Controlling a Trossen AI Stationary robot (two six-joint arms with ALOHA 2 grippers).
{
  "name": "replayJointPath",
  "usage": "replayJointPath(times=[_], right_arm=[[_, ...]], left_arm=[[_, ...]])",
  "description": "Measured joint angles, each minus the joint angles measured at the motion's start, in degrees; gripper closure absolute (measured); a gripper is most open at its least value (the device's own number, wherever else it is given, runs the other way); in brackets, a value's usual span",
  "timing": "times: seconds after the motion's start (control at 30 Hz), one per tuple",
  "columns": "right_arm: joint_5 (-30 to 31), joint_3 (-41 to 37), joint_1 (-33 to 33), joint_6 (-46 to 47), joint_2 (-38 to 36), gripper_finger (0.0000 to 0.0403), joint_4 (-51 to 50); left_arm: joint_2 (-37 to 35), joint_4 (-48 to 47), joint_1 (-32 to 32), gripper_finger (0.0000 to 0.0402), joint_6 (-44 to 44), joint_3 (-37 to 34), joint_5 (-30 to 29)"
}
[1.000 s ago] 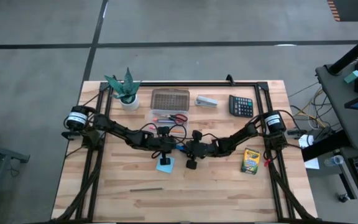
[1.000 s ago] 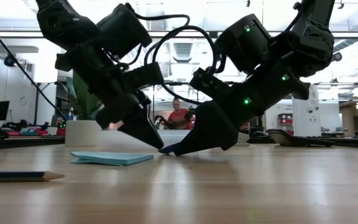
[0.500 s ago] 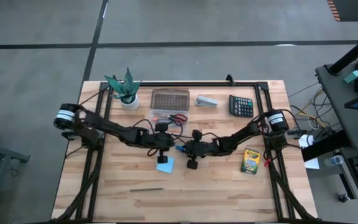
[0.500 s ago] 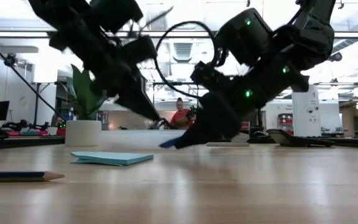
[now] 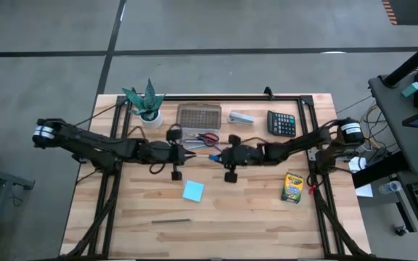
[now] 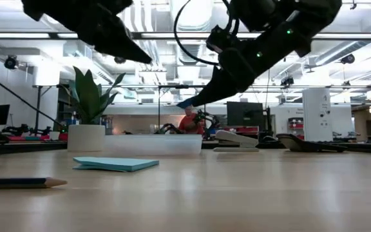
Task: Pack school essentials
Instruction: Put the blue eraser into the supply box, then put the blue pencil into the supply box
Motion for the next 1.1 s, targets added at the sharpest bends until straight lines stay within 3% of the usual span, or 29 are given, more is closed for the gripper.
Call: replayJointPath(times=[0.33,0.77,0.97,1.1], right_arm=[[-10.1,0.0,-9.4,-2.6,3.8,0.0337,8.0],[-10.1,0.0,-11.4,-1.3,5.3,0.023,9.3],[-9.7,0.0,-11.0,-1.6,1.1,0.0222,4.9],[-6.1,-1.5,-8.4,-2.1,-3.7,0.0231,1.4]], left_arm=[[-6.3,6.2,0.0,0.0395,0.0,-5.0,-0.2],[-3.9,11.1,0.0,0.0395,0.0,-5.1,-0.2],[-2.9,11.7,0.0,0.0395,-2.6,-5.2,-0.2],[-2.3,11.5,0.0,0.0395,-5.9,-5.2,-0.2]])
